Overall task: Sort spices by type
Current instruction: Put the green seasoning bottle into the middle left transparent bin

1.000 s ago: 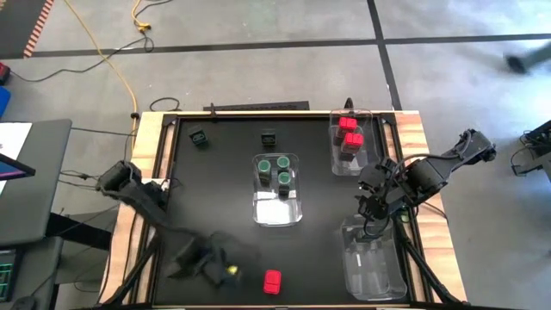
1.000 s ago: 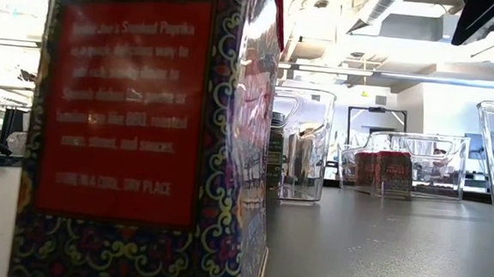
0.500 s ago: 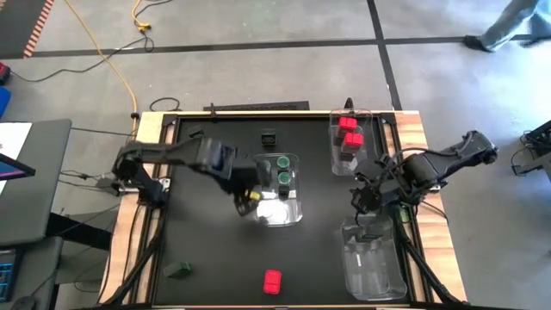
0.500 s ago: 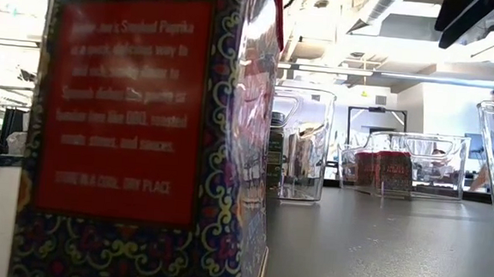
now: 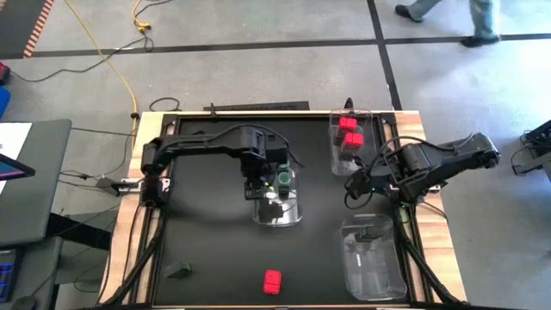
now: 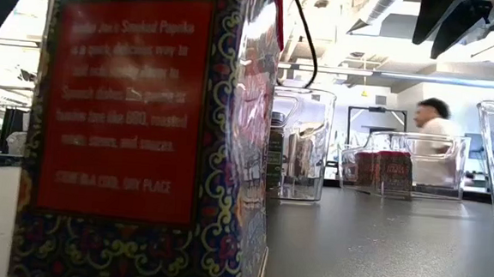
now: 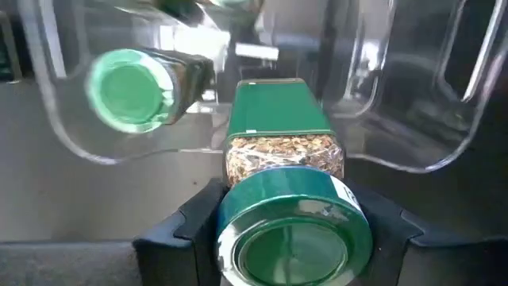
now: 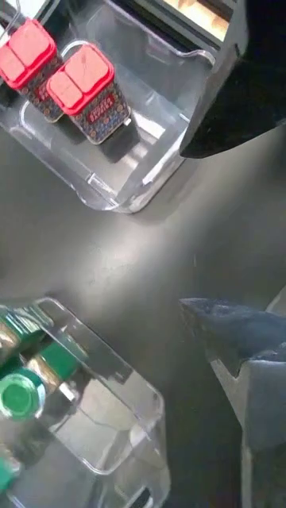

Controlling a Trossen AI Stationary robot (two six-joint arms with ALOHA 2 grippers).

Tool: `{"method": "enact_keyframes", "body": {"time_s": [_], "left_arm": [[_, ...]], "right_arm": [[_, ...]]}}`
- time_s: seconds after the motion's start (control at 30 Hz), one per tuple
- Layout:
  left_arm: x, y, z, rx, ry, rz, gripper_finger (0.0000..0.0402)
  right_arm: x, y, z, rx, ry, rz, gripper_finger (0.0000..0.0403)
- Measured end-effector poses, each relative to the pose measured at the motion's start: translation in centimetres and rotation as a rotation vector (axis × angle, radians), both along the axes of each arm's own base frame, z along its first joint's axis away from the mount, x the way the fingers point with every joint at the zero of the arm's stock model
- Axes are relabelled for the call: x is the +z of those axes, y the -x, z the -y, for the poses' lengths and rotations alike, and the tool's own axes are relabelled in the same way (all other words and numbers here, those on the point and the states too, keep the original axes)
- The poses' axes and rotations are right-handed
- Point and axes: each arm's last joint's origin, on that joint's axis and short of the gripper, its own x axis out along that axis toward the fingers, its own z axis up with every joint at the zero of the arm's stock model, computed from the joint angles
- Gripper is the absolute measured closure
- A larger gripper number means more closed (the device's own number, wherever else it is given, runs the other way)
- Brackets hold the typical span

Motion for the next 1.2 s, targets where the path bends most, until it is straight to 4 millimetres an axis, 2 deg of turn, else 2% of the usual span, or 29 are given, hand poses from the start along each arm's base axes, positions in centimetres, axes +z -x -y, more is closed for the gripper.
{"method": "enact_keyframes", "body": {"time_s": [0.37,0.6,0.93,1.2], "left_arm": [[-4.7,-2.6,-0.2,-0.078,-0.006,-0.111,0.0213],[-6.5,-3.5,-0.2,-0.073,-0.024,-0.151,0.0213],[-6.7,-4.1,-0.3,-0.050,-0.028,-0.103,0.0213],[-7.7,-4.6,-0.6,-0.023,-0.028,-0.134,0.0213]], "right_arm": [[0.0,-0.2,1.0,-0.048,0.003,-0.005,0.0073],[0.0,-0.2,1.1,-0.032,0.011,-0.015,0.0073],[0.0,-0.1,1.1,-0.014,0.020,-0.030,0.0073],[0.0,-0.1,1.2,-0.011,0.022,-0.033,0.0073]]}}
